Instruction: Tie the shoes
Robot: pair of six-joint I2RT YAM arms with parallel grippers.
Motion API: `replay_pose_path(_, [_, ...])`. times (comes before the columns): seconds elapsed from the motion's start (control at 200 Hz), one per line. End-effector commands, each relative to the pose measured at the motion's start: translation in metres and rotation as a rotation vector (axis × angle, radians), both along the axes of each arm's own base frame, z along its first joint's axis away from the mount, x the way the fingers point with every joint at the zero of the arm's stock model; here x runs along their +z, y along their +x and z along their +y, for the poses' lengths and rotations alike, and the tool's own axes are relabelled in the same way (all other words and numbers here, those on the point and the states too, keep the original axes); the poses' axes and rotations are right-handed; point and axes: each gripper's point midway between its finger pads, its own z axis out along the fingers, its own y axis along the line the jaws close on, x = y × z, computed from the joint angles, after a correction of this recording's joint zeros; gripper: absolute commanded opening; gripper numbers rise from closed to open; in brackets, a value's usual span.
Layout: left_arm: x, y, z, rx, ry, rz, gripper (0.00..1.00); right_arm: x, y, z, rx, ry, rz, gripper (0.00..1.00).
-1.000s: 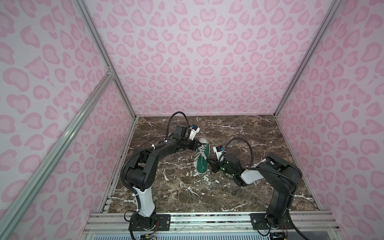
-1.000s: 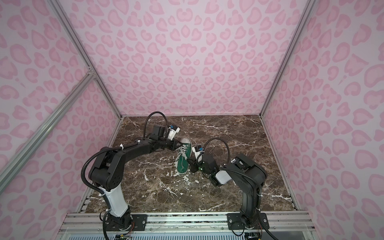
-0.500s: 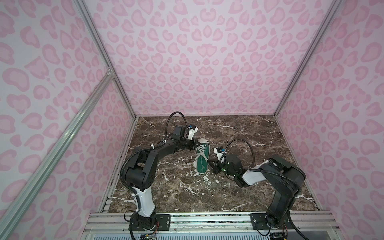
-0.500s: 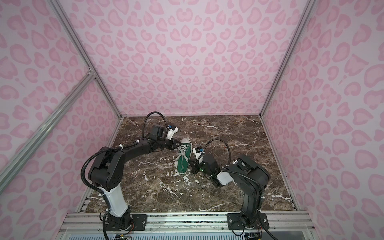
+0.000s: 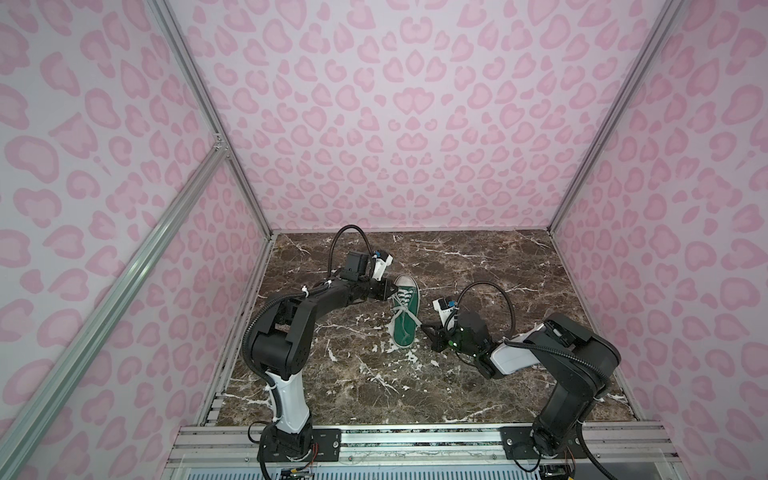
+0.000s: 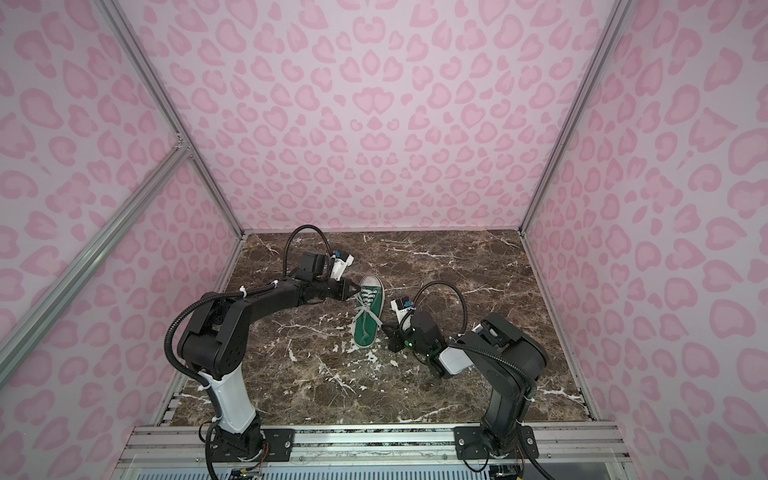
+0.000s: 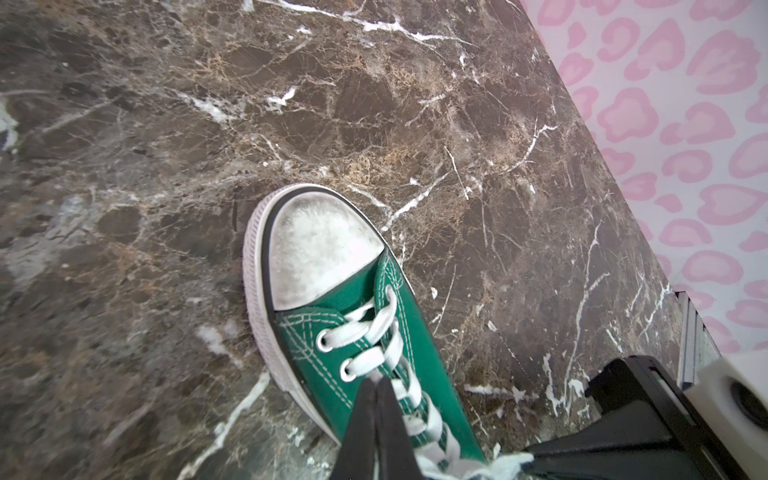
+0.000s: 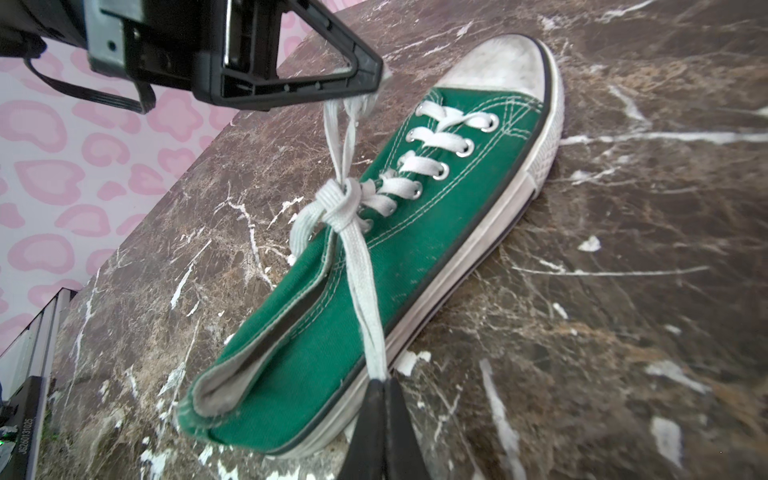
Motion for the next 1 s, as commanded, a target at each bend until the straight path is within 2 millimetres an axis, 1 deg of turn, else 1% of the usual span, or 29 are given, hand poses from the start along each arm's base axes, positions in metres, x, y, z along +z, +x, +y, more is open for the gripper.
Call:
replay_pose_path(0.0, [0.007, 0.011, 0.004, 0.013, 0.002, -0.046, 0.03, -0.004, -0.001, -0.005, -0.009, -0.019, -0.001, 0.00])
replay_pose_path(0.25, [0.000, 0.011, 0.007, 0.018, 0.003, -0.031, 0.03, -0.010, -0.004, -0.011, -0.014, -0.029, 0.021, 0.00])
replay_pose_path(0.575, [-0.001, 0.015, 0.008, 0.030, -0.008, -0.030, 0.03, -0.016, -0.007, -0.017, -0.022, -0.036, 0.038, 0.00])
replay_pose_path(0.68, [-0.002, 0.018, 0.014, 0.045, -0.007, -0.029, 0.03, -0.018, -0.009, -0.020, -0.027, -0.039, 0.046, 0.00])
replay_pose_path(0.995, [-0.004, 0.018, 0.016, 0.046, -0.008, -0.023, 0.03, -0.018, -0.008, -0.022, -0.032, -0.040, 0.048, 0.00])
